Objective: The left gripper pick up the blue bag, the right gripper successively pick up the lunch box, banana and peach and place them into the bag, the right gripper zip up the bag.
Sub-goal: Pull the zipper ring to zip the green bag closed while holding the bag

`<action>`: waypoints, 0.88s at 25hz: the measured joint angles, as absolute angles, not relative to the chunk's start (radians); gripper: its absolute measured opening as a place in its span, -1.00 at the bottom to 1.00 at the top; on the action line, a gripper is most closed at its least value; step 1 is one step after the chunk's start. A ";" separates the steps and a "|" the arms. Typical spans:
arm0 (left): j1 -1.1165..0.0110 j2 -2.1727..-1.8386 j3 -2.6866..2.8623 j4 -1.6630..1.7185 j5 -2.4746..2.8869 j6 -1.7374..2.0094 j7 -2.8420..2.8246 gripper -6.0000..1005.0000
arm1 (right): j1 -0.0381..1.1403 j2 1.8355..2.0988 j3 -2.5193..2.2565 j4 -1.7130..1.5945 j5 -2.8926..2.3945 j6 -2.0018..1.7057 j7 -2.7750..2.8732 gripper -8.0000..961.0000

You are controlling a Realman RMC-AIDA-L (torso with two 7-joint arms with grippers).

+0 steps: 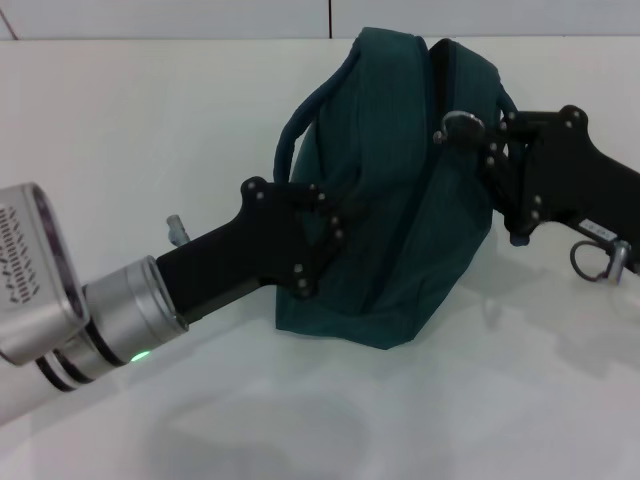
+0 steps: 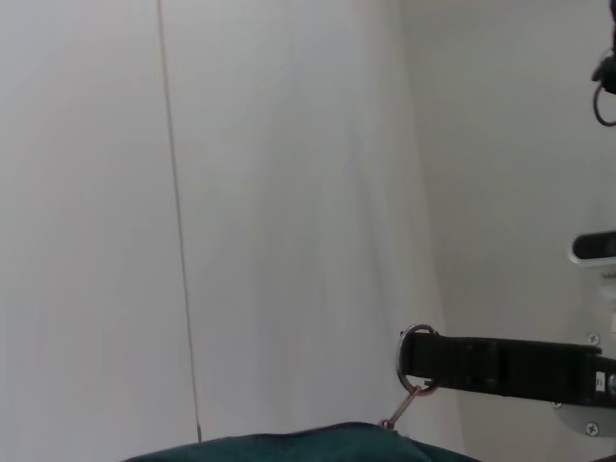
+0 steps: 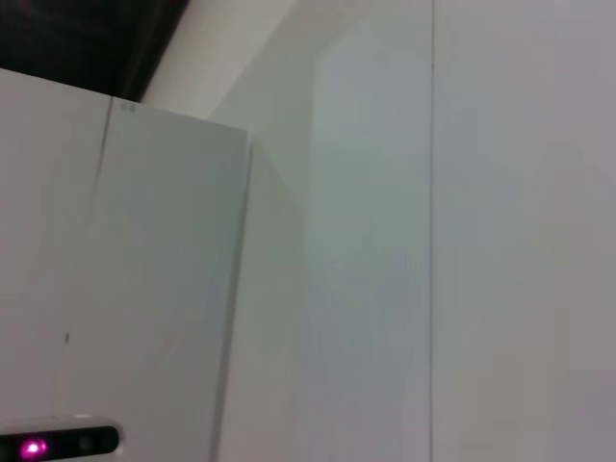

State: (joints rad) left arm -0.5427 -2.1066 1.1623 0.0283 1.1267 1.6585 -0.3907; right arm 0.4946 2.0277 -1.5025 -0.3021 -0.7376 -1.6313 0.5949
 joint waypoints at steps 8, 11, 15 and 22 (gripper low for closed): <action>-0.483 -2.097 1.164 0.054 1.169 1.713 -0.189 -0.87 | 0.467 2.028 -1.513 -0.302 -0.721 -1.666 0.583 -0.97; -0.460 -2.096 1.164 0.099 1.217 1.723 -0.172 -0.85 | 0.463 2.028 -1.514 -0.296 -0.691 -1.656 0.587 -0.97; -0.450 -2.093 1.163 0.124 1.238 1.729 -0.175 -0.83 | 0.458 2.028 -1.514 -0.281 -0.636 -1.635 0.595 -0.97; -0.453 -2.084 1.160 0.126 1.239 1.719 -0.177 -0.79 | 0.457 2.028 -1.516 -0.229 -0.520 -1.624 0.602 -0.97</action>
